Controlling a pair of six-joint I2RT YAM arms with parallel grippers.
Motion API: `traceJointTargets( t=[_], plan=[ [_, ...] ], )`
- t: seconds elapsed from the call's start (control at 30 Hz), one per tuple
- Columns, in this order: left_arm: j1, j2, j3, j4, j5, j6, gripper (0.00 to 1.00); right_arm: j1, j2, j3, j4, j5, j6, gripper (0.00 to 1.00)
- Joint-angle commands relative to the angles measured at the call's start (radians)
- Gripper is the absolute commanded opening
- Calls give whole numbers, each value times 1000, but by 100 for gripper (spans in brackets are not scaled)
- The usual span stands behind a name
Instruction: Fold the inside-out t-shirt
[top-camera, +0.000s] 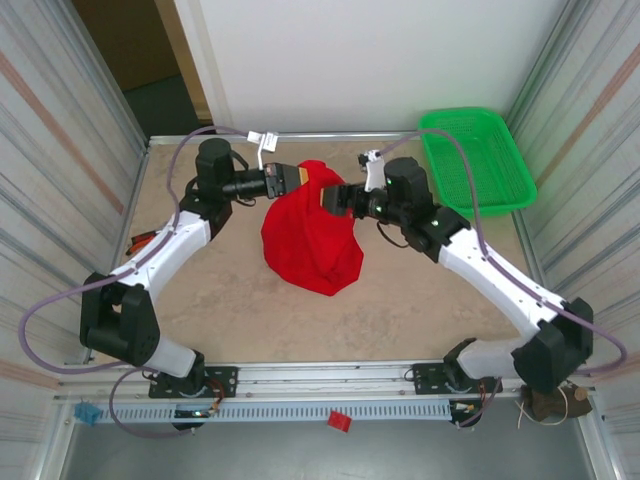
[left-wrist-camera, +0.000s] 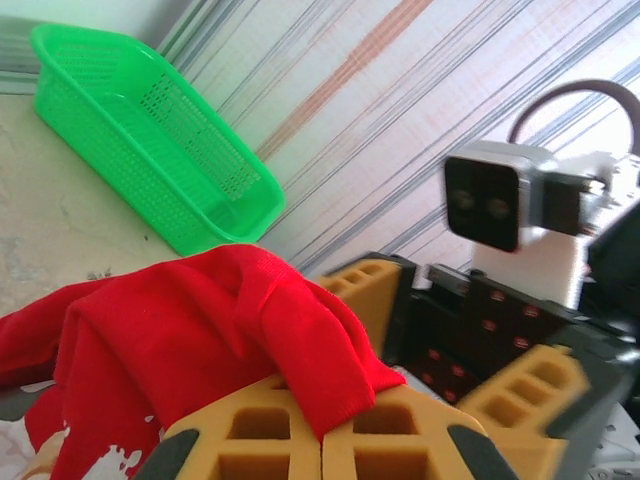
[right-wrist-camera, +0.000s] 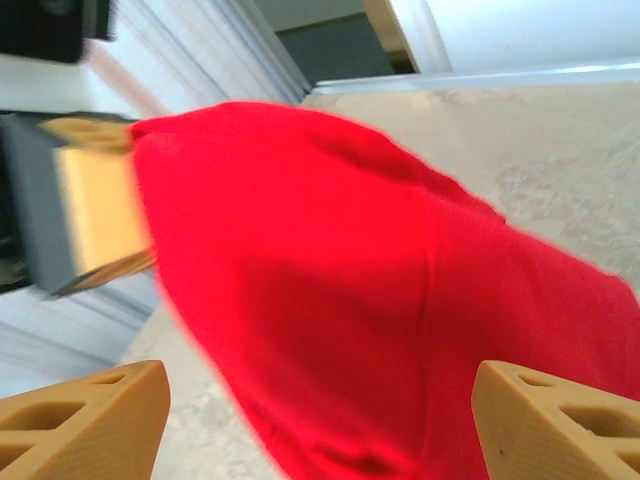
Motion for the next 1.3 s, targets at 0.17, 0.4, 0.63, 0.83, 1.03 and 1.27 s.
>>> traceJointTargets(
  t=[0.17, 0.4, 0.63, 0.83, 1.03, 1.27],
  plan=[
    [-20, 5, 47, 1, 35, -25, 0, 9, 153, 99, -13, 3, -63, 61],
    [44, -5, 15, -1, 34, -49, 0, -110, 107, 22, 0, -113, -43, 0],
    [120, 22, -23, -16, -2, -21, 2, -202, -35, -36, 28, -351, -13, 0],
    [135, 23, 6, -96, -47, 96, 33, -218, -22, -70, 113, -386, 67, 0],
    [-25, -223, -101, -315, -370, 331, 47, -223, -5, -92, 163, -401, 120, 0],
    [-185, -220, -179, -269, -644, 384, 50, -210, 17, -92, 175, -403, 139, 0]
  ],
)
